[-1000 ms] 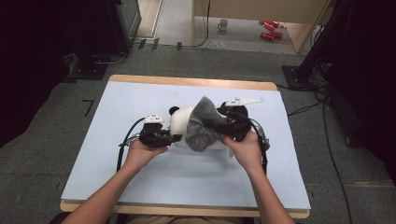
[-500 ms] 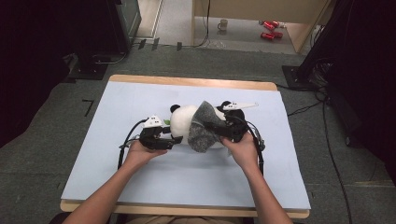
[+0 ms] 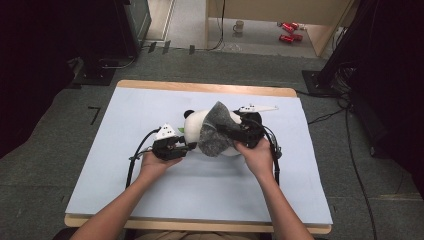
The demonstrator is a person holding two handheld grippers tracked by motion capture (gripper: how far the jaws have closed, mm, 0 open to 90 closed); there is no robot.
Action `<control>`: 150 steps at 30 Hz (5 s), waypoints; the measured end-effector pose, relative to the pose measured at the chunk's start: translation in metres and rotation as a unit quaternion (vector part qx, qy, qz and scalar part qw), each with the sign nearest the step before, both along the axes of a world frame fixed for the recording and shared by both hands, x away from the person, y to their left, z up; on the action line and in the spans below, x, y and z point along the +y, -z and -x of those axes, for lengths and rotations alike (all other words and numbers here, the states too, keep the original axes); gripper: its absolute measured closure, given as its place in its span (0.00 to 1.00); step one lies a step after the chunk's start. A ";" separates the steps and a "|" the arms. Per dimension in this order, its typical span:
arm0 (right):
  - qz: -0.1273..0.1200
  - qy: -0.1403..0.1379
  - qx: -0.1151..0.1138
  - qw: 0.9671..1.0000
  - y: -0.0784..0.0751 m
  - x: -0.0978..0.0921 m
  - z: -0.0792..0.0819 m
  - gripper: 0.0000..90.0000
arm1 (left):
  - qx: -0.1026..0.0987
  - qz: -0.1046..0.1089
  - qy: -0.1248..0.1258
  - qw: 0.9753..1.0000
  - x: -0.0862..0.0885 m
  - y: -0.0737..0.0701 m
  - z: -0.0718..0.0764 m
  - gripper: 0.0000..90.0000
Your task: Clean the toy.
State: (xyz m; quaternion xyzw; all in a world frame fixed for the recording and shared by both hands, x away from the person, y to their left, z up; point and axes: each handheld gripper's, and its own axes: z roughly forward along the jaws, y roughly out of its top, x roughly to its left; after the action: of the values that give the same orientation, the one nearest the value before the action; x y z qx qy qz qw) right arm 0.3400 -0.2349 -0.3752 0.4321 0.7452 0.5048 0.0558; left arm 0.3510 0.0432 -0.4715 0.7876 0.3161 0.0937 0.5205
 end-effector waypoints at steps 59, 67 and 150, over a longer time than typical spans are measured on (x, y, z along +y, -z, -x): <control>-0.038 0.058 -0.025 0.997 -0.020 -0.034 0.006 0.84 | 0.057 -0.007 -0.015 0.998 -0.003 0.008 -0.008 0.55; 0.001 0.012 -0.019 1.000 -0.004 0.013 -0.005 0.84 | 0.047 -0.003 -0.021 0.999 -0.004 0.010 -0.003 0.56; 0.035 0.112 0.004 0.993 0.005 -0.059 -0.003 0.87 | 0.053 -0.033 0.005 0.998 -0.009 0.021 -0.021 0.73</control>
State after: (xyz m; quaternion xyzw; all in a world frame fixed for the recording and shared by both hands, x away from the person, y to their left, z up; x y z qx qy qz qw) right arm 0.3431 -0.2938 -0.3801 0.5124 0.7097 0.4672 0.1246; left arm 0.3720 0.0347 -0.4930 0.8097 0.3358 0.0594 0.4776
